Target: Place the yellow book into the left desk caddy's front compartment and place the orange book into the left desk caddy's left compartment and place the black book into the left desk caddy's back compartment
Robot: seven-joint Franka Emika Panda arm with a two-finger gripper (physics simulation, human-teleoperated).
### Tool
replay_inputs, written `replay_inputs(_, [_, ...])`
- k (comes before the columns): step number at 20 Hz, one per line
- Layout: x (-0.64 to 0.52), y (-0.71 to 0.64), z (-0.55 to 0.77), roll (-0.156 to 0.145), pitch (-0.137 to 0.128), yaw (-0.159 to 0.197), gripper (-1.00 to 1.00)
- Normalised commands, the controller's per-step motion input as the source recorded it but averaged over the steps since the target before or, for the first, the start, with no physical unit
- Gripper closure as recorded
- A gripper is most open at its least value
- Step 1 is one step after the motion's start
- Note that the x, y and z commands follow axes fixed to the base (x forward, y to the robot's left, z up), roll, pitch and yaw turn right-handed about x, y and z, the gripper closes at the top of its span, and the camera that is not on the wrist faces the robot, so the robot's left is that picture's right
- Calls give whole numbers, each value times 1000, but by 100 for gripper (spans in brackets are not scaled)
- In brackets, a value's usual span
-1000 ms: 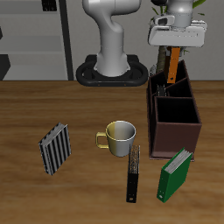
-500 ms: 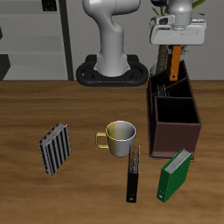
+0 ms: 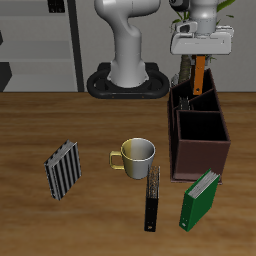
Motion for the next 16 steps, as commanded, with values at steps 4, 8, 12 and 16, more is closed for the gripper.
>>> replay_inputs(4, [38, -24, -109, 2, 50, -25, 100])
replay_inputs(8, [116, 9, -124, 6, 46, -16, 100])
replay_inputs(12, [13, 51, -80, 40, 31, 1, 100])
replay_inputs(16, [105, 171, -119, 47, 46, -17, 100])
